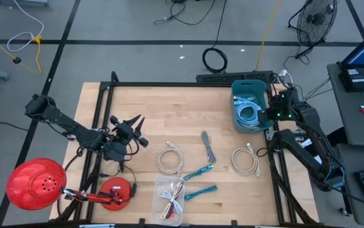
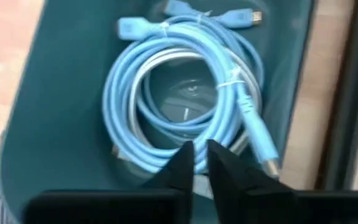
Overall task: Pick & Place USB Port
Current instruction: Put the blue usb cable into the blue bin
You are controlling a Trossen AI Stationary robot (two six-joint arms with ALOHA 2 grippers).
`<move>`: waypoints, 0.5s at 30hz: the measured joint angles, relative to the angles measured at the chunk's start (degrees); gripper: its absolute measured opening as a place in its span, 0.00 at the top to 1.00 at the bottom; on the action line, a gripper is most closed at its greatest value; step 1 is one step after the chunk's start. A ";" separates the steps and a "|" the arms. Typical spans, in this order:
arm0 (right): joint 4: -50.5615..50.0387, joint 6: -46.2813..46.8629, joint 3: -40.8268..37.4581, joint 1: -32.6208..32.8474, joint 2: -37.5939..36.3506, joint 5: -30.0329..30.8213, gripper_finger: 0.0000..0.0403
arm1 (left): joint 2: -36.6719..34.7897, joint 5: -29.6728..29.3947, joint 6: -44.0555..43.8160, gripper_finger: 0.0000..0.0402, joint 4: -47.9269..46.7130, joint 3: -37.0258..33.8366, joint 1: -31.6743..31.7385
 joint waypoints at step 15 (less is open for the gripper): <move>6.09 9.09 -0.02 10.57 6.24 10.93 1.00 | 0.00 -0.02 -1.20 0.78 -0.81 0.00 0.02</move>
